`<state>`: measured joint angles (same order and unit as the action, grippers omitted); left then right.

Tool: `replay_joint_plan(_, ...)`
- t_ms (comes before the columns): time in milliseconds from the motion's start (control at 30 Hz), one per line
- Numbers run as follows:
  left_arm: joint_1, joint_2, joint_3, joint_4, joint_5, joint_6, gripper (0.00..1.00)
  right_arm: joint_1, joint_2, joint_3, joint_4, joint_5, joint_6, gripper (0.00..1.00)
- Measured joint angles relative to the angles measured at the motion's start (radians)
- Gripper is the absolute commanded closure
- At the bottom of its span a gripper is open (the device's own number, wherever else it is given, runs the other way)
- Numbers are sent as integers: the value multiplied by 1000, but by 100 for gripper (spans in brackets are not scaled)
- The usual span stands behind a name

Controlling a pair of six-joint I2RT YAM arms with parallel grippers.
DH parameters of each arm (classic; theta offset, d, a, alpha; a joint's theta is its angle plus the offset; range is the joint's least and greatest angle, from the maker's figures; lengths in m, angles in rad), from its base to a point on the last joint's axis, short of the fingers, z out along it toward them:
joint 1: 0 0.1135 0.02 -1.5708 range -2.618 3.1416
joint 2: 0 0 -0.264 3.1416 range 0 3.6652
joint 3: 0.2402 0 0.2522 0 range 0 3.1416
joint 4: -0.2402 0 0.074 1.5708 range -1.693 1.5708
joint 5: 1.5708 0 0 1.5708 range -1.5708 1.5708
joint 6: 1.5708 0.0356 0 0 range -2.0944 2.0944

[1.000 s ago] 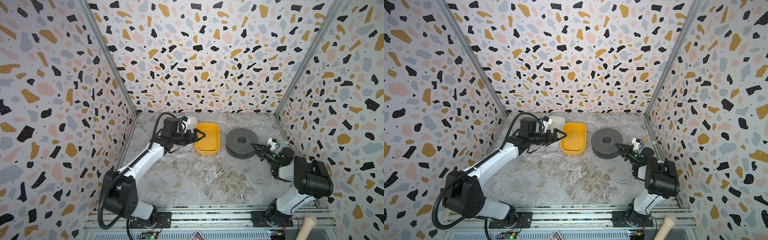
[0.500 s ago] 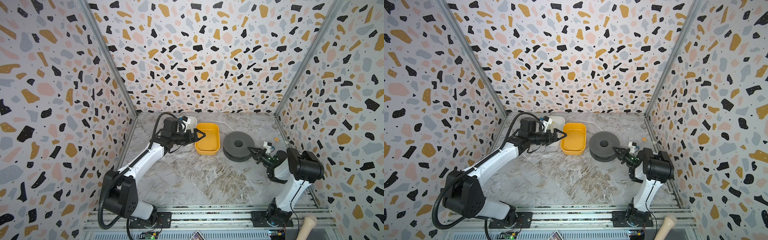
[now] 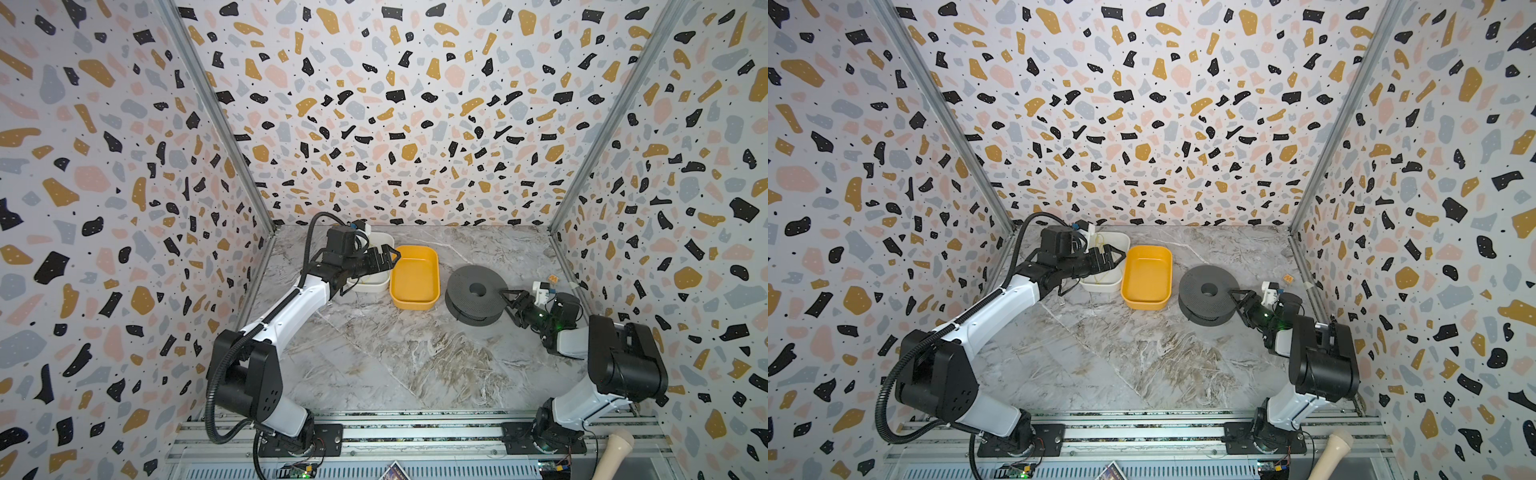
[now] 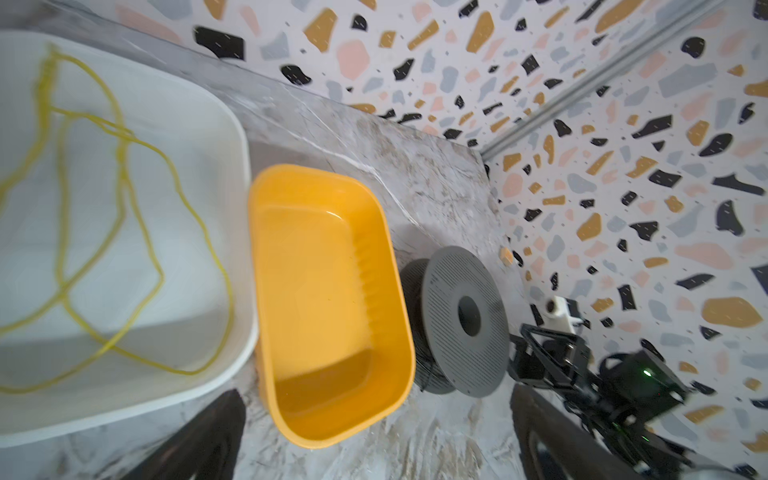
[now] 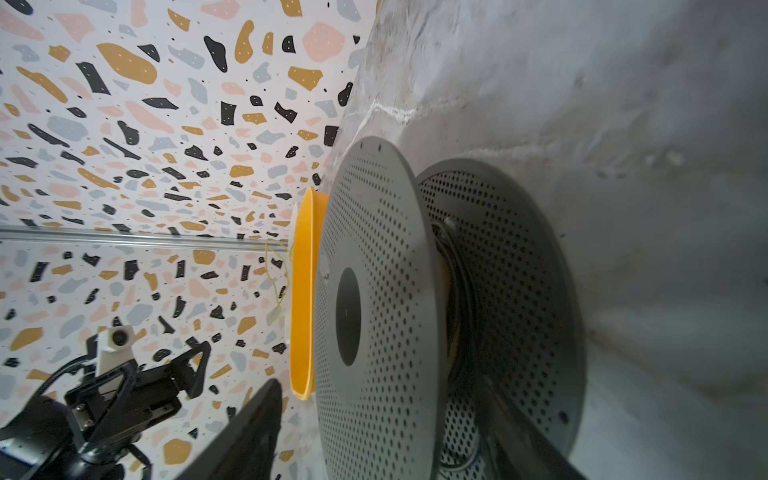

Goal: Wrap the cables

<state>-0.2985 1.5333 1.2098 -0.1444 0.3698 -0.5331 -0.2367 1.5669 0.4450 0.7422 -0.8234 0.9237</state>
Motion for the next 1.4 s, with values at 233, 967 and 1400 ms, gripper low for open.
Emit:
replay_joint_plan(233,74,-23,-119,91,-283,151,0,-5,-229,52,-350,210,-251,11)
replay_joint_plan(967,203,-161,-1041,1133,-750,573,0,345,-407,-259,57,990,-804,5)
replay_joint_plan(1400,229,-48,-1014,1345,-880,536,0,405,-51,-347,620,1068,-950,1)
